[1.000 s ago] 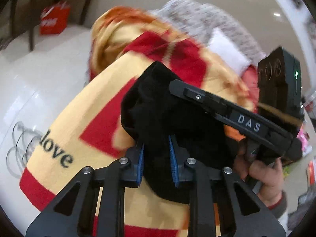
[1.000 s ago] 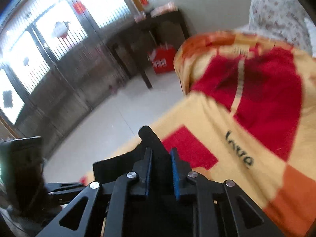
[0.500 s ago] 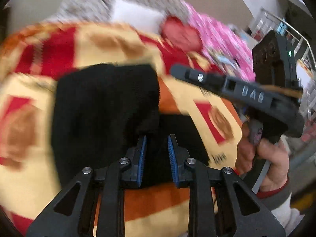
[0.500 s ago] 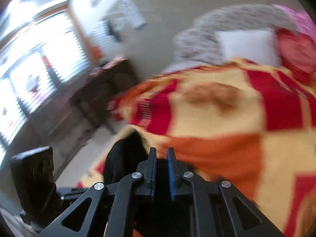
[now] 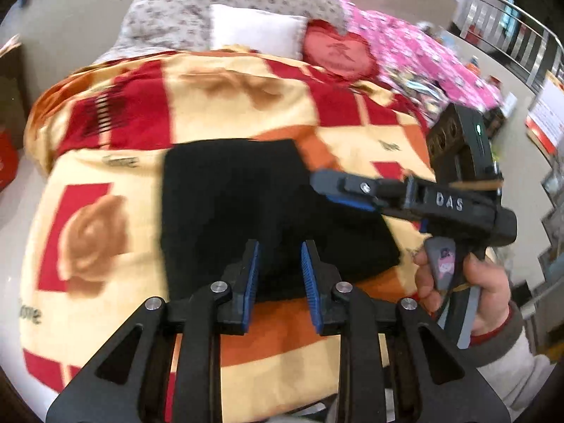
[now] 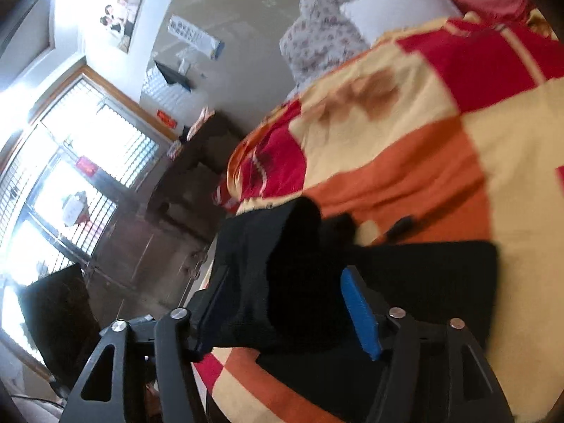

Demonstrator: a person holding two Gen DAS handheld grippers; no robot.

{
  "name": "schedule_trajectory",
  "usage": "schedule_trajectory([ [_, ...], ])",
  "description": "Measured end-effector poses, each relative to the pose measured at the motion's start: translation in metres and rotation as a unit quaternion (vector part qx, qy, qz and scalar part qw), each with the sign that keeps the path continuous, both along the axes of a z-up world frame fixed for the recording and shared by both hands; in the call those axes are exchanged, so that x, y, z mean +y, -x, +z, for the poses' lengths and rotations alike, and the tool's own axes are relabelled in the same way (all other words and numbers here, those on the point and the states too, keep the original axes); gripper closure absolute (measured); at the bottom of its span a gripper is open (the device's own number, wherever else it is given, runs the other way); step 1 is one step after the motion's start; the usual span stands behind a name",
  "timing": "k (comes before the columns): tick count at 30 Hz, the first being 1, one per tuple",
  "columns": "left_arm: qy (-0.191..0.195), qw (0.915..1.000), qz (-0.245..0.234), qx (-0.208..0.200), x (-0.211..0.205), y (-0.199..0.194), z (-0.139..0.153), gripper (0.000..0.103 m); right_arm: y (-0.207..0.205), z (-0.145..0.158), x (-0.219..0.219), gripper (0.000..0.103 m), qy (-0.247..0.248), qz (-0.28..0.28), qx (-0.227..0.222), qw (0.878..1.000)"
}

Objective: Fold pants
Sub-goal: 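Lower the folded black garment onto the blanket with both grippers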

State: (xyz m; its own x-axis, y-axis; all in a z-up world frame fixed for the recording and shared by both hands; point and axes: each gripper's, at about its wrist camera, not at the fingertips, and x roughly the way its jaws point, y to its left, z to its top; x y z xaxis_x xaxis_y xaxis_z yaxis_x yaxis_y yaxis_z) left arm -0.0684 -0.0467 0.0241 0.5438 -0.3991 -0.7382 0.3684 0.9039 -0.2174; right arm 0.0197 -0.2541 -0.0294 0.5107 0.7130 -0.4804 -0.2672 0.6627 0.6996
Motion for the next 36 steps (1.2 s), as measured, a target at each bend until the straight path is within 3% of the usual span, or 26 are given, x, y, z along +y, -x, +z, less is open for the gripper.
schedule_trajectory([
  [3, -0.017, 0.9984, 0.053, 0.008, 0.027, -0.014, -0.014, 0.077, -0.015, -0.015, 0.011, 0.036, -0.018, -0.001, 0.015, 1.000],
  [6, 0.005, 0.9960, 0.079, 0.043, 0.047, -0.029, -0.033, 0.077, -0.024, -0.017, 0.035, 0.039, 0.026, 0.013, 0.003, 1.000],
  [8, 0.009, 0.9942, 0.095, 0.050, 0.054, -0.032, -0.036, 0.077, -0.028, -0.013, 0.050, 0.076, 0.034, 0.038, -0.010, 0.999],
  [9, 0.003, 0.9938, 0.101, 0.047, 0.055, -0.033, -0.034, 0.077, -0.028, -0.010, 0.056, 0.088, 0.037, 0.047, -0.015, 0.998],
  [10, -0.001, 0.9936, 0.104, 0.043, 0.055, -0.034, -0.032, 0.077, -0.025, -0.006, 0.061, 0.089, 0.048, 0.051, -0.027, 0.997],
  [13, 0.007, 0.9938, 0.106, 0.033, 0.059, -0.036, -0.022, 0.077, -0.008, 0.016, 0.059, 0.090, 0.063, 0.053, -0.070, 0.994],
  [17, 0.013, 0.9938, 0.110, 0.013, 0.058, -0.036, -0.008, 0.077, 0.025, 0.052, 0.021, 0.090, 0.080, 0.021, -0.123, 0.989],
  [20, 0.011, 0.9948, 0.100, 0.013, 0.047, -0.040, -0.007, 0.077, 0.034, 0.051, -0.018, 0.090, 0.112, -0.026, -0.099, 0.988],
  [24, -0.008, 0.9971, 0.074, 0.019, 0.016, -0.046, -0.015, 0.077, 0.027, 0.005, -0.038, 0.090, 0.193, -0.071, -0.007, 0.979],
  [26, -0.023, 0.9975, 0.064, 0.021, 0.002, -0.050, -0.020, 0.077, 0.027, -0.006, -0.045, 0.088, 0.189, -0.077, 0.014, 0.979],
  [27, -0.037, 0.9970, 0.067, 0.014, -0.004, -0.051, -0.021, 0.077, 0.028, -0.004, -0.049, 0.086, 0.189, -0.084, 0.013, 0.978],
  [29, -0.056, 0.9957, 0.074, -0.001, -0.010, -0.054, -0.020, 0.077, 0.033, 0.011, -0.051, 0.072, 0.229, -0.100, 0.001, 0.968],
  [31, -0.050, 0.9964, 0.068, 0.003, -0.014, -0.059, -0.019, 0.077, 0.044, 0.035, -0.050, 0.071, 0.261, -0.117, -0.030, 0.958],
  [34, -0.044, 0.9969, 0.065, 0.000, -0.019, -0.065, -0.015, 0.077, 0.052, 0.055, -0.049, 0.071, 0.225, -0.103, -0.066, 0.967],
  [36, -0.048, 0.9970, 0.061, -0.005, -0.028, -0.070, -0.016, 0.074, 0.042, 0.051, -0.033, 0.071, 0.219, -0.076, -0.066, 0.970],
])
